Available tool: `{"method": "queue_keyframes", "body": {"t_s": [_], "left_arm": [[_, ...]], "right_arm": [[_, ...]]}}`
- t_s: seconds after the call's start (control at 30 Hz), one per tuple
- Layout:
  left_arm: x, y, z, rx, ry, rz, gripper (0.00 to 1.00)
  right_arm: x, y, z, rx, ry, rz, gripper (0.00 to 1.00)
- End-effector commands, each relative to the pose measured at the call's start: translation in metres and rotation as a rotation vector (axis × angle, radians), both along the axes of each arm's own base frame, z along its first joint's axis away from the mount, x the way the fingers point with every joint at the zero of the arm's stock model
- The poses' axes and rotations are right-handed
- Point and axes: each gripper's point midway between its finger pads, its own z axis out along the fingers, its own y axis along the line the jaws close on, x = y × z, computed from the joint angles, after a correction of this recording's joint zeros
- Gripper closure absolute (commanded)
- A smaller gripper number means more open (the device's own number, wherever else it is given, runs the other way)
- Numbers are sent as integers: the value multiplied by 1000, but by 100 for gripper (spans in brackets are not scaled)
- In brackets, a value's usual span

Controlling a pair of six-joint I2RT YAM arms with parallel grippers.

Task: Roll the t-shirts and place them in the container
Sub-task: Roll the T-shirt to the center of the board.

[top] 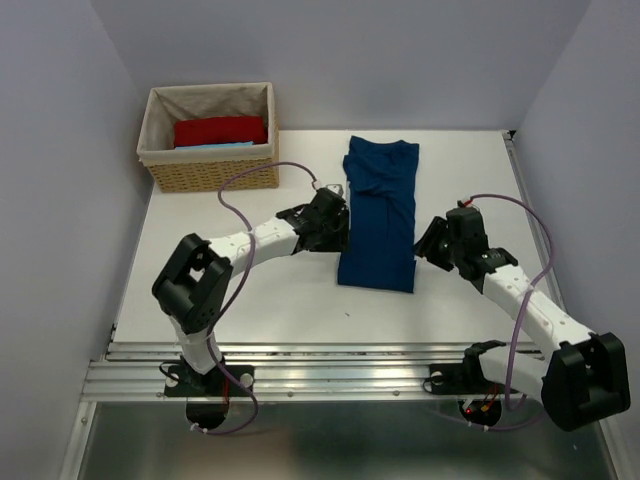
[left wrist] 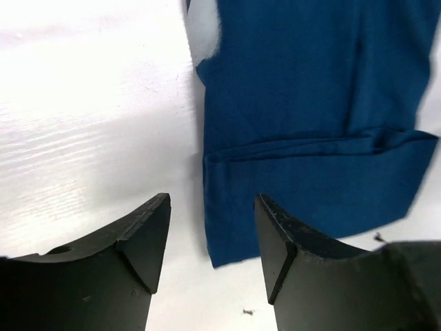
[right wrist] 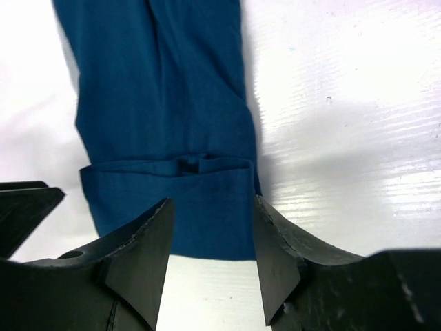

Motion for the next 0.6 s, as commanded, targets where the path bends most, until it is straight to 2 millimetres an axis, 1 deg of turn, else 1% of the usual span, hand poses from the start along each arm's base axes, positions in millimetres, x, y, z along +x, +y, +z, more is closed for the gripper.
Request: {"method": "queue_keyframes", "body": {"t_s": [0.0,0.03,0.07,0.1,0.13,0.2,0.23,0.27,0.3,0.37,0.5,0.57], "left_arm": [[-4,11,51,-82,-89,52,38],[-8,9,62,-121,-98,42,38],[-12,9,64,-141,-92,47,39],[-19,12,58,-138,-76,50,39],[-23,11,63,-161,-84,55,39],[-33,15,57,-201,-58,88,39],[-35,16,54,-212,-53,101,39],[-42,14,50,-233,-27,88,38],[-49,17,40,-233,-7,80,38],[-53,14,39,-246,-16,68,38],[-59,18,28,-236,-4,86,39],[-62,17,20,-235,21,78,39]], "right_arm": [[-12,1,7,18,1,27,46],[-16,1,3,22,12,33,47],[-19,2,1,29,17,39,48],[-21,3,-3,30,25,44,48],[-27,7,-7,53,37,68,48],[-29,10,-10,71,35,77,46],[-34,13,-14,94,41,84,43],[-35,14,-14,105,38,83,38],[-36,14,-15,115,40,71,36],[-37,14,-17,120,40,59,36],[-40,7,-28,116,58,5,36],[-46,7,-41,117,105,-1,35]]}}
